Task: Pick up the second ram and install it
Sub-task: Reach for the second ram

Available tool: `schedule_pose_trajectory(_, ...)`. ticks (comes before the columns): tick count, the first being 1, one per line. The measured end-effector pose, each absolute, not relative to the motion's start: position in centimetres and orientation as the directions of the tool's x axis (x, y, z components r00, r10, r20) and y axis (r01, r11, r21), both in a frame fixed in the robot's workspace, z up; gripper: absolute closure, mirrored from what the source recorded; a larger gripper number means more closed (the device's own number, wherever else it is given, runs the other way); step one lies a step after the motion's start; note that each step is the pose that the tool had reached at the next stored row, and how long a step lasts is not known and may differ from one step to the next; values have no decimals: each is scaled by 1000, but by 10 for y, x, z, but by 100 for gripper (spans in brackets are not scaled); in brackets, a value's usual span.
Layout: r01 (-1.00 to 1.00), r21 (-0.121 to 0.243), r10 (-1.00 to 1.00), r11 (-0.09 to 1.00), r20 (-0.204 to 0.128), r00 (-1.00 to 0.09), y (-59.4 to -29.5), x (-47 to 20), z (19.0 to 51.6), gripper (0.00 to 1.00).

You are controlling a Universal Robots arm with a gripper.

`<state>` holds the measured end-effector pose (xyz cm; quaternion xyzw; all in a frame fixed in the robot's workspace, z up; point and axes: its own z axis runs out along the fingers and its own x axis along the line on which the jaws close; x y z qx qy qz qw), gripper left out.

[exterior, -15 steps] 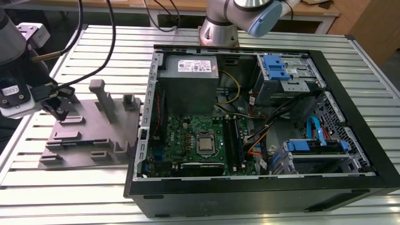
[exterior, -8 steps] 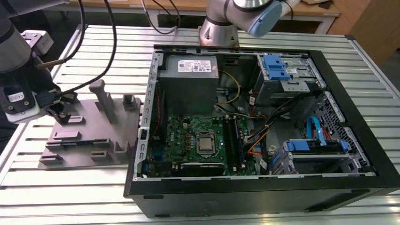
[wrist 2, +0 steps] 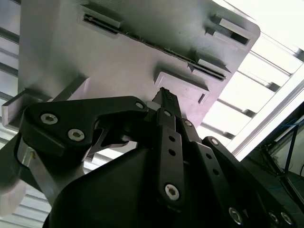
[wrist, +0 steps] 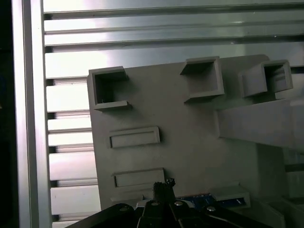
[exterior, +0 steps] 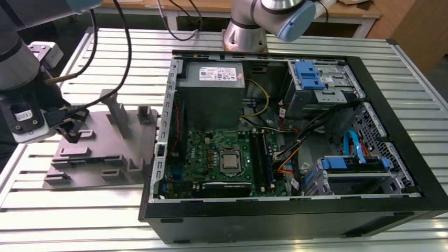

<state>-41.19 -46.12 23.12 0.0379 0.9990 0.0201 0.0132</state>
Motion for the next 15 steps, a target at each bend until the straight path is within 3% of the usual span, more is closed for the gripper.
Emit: schedule_pose_trajectory(15, 75, 40, 76, 996, -25, -997, -461, -415, 204, 89)
